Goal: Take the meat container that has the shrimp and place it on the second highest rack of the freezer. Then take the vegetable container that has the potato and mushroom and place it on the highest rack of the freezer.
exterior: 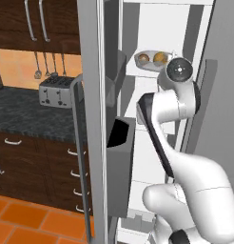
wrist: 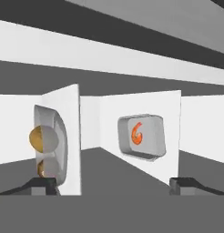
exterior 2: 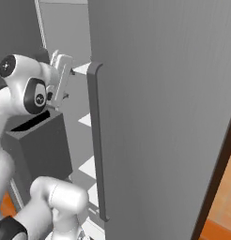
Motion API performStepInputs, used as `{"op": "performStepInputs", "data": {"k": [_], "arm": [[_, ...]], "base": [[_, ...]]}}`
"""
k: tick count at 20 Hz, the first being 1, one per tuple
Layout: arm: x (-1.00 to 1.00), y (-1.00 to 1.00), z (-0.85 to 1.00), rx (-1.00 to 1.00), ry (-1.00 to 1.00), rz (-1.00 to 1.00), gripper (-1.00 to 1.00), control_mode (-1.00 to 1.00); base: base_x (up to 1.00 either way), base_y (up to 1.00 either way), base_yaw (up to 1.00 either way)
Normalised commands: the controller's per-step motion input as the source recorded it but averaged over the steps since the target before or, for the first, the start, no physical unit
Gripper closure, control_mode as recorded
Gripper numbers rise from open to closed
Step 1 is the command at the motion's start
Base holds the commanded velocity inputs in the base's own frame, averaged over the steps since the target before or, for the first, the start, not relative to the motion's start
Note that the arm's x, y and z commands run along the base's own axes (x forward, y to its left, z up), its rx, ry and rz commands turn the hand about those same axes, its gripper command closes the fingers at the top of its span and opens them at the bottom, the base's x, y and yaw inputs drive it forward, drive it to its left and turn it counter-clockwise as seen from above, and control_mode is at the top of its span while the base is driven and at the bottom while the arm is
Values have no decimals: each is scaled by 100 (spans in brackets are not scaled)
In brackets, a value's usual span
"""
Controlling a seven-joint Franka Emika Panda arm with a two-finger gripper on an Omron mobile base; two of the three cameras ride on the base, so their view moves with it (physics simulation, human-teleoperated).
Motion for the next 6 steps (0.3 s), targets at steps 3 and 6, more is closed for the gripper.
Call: {"op": "performStepInputs", "data": {"k": [3, 6], "arm": [[-100, 0, -39, -4, 0, 5, -100, -100], [-100, 0, -46, -2, 6, 3, -100, -100]], "base": [[0, 0, 0], [0, 0, 0]]}}
